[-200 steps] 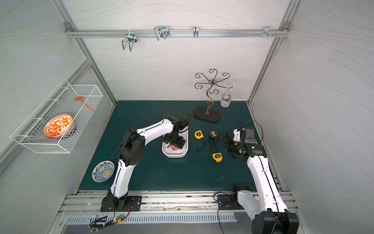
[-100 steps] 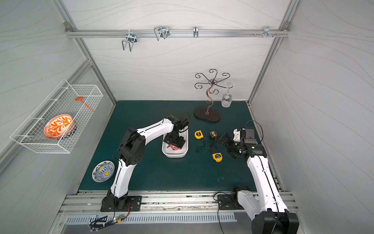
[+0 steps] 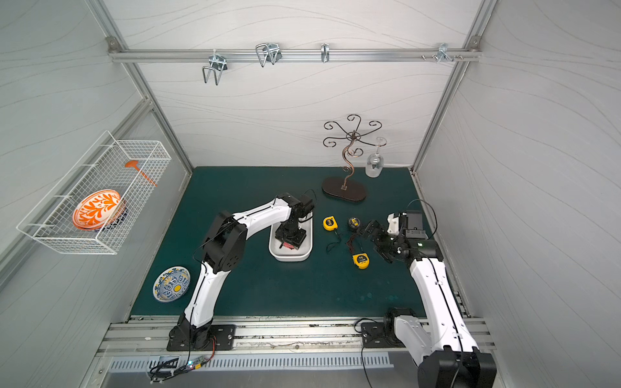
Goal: Take the tape measure out of the storage box
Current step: Pick up the tape measure from the storage box, then place the tape measure at the center of the board.
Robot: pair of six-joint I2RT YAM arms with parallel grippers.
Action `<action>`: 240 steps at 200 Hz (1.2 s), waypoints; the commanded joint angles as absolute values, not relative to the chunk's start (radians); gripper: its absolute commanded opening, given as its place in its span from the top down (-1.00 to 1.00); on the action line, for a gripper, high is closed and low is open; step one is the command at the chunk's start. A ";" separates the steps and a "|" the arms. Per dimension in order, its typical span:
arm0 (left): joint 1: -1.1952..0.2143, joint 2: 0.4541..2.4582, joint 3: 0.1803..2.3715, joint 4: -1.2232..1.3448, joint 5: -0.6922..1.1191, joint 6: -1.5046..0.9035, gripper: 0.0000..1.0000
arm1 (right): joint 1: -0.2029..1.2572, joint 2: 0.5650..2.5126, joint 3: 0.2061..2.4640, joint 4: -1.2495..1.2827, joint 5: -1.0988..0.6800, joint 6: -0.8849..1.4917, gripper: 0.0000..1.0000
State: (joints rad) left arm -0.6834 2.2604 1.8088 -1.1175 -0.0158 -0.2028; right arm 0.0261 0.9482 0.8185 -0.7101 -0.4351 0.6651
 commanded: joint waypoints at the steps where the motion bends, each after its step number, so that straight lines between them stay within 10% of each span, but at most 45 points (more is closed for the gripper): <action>1: -0.688 2.281 1.836 -1.124 -0.037 -0.204 0.05 | 0.024 0.944 0.841 -0.694 -0.462 0.669 -0.97; 85: -0.637 2.172 1.973 -1.217 -0.009 -0.321 0.86 | 0.144 1.011 0.882 -0.607 -0.503 0.601 -0.97; 240: -0.573 1.883 1.804 -0.799 0.340 -1.112 1.00 | 0.569 1.140 0.776 0.029 -0.300 0.700 -0.94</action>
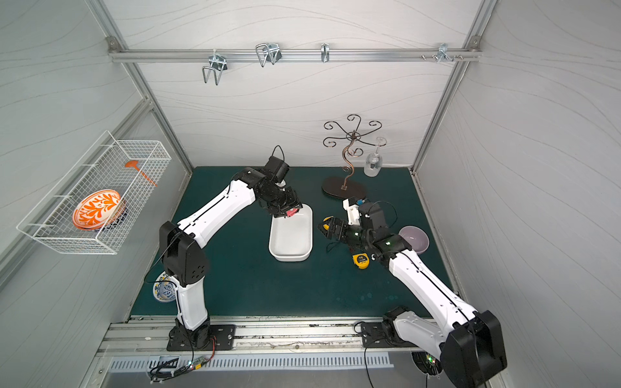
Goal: Take the tape measure out of the storage box
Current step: Place the tape measure at the center of the board.
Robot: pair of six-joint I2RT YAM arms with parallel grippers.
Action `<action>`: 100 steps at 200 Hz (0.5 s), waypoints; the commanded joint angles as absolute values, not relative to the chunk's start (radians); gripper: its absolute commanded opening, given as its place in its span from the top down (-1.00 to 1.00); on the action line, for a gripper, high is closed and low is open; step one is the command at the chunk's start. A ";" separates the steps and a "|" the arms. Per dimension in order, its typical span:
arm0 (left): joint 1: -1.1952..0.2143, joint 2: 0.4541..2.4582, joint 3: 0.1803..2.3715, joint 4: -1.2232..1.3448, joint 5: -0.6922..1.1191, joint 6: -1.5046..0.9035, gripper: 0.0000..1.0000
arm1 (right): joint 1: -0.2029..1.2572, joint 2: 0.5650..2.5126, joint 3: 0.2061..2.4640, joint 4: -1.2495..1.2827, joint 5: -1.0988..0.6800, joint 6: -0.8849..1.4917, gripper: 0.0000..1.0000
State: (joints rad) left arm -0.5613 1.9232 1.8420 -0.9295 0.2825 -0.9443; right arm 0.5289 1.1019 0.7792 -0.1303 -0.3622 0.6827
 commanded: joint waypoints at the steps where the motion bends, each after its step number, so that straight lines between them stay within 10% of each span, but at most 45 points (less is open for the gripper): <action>1: -0.574 1.881 1.802 -0.798 0.341 -1.116 1.00 | 0.569 1.141 0.777 0.032 -0.298 0.700 -0.94; 100: -0.644 1.761 1.628 -0.573 0.324 -1.401 1.00 | 0.613 1.285 0.762 0.248 -0.249 0.729 -0.64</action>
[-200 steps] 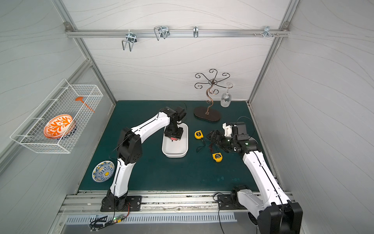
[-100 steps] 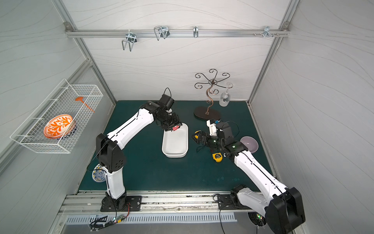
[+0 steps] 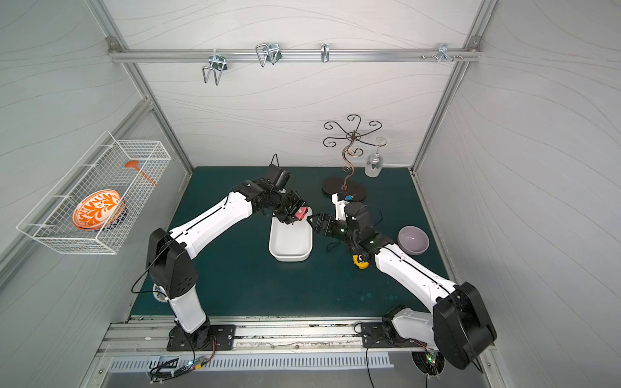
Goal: Take the tape measure out of the storage box
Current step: Place the tape measure at the center of the board.
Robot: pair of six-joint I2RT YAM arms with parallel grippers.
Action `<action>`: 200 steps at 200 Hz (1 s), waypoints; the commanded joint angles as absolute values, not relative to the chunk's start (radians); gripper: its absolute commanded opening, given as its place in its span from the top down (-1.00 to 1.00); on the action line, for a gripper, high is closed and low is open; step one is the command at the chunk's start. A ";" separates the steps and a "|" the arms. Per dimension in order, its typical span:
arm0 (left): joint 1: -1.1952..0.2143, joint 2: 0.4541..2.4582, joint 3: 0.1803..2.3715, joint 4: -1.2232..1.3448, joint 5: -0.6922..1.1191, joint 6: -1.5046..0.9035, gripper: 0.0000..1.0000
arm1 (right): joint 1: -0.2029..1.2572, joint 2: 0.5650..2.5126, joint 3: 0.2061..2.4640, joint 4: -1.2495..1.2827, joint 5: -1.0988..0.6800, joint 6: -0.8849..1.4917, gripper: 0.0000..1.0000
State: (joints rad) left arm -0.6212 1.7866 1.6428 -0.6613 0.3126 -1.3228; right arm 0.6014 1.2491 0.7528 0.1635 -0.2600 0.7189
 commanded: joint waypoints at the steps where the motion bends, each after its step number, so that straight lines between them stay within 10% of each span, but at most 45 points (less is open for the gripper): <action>1: -0.645 1.761 1.628 -0.572 0.325 -1.402 1.00 | 0.613 1.287 0.761 0.250 -0.249 0.729 -0.64; 83: -0.677 1.752 1.610 -0.568 0.334 -1.443 1.00 | 0.614 1.332 0.777 0.318 -0.258 0.746 -0.45; 200: -0.684 1.740 1.563 -0.524 0.353 -1.501 1.00 | 0.632 1.344 0.787 0.327 -0.244 0.749 0.70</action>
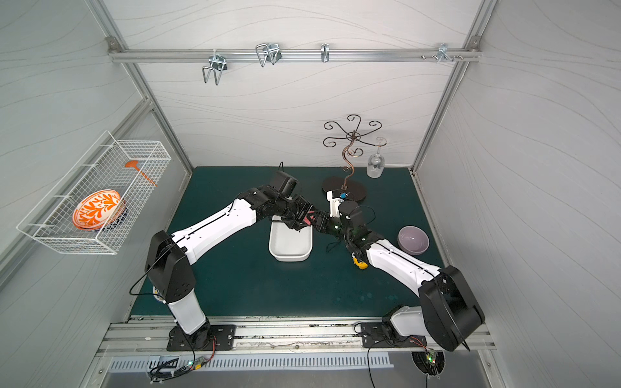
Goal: Take the tape measure out of the storage box
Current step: Place the tape measure at the center of the board.
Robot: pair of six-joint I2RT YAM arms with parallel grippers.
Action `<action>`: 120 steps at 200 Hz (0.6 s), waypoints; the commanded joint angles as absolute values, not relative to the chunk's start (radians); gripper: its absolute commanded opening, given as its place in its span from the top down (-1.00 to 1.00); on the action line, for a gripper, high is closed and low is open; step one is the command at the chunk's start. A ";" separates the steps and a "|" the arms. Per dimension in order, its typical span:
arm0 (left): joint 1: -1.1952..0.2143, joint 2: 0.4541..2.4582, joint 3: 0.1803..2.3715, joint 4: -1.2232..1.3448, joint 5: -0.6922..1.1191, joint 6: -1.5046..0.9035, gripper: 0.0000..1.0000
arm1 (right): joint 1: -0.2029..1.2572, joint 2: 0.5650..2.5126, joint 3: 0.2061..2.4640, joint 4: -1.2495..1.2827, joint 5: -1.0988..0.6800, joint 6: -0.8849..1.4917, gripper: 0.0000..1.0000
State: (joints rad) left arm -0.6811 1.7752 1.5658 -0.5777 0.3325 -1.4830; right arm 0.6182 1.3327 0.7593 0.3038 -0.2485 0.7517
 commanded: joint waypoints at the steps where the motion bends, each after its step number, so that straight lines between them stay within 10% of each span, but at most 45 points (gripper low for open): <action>1: -0.684 1.740 1.563 -0.523 0.353 -1.502 1.00 | 0.631 1.344 0.787 0.326 -0.244 0.749 0.71; 25: -0.684 1.740 1.565 -0.518 0.359 -1.499 0.99 | 0.632 1.338 0.783 0.323 -0.238 0.755 0.87; 48: -0.679 1.743 1.581 -0.534 0.358 -1.476 -0.05 | 0.632 1.320 0.778 0.297 -0.221 0.752 0.91; 79: -0.654 1.735 1.615 -0.605 0.324 -1.392 -0.96 | 0.602 1.261 0.756 0.240 -0.225 0.759 0.98; 120: -0.595 1.729 1.673 -0.763 0.256 -1.201 -0.99 | 0.547 1.130 0.728 0.092 -0.291 0.757 0.99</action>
State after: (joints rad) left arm -0.6323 1.7664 1.5909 -0.6479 0.3206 -1.3548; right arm 0.5766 1.2160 0.7483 0.1886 -0.2520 0.7559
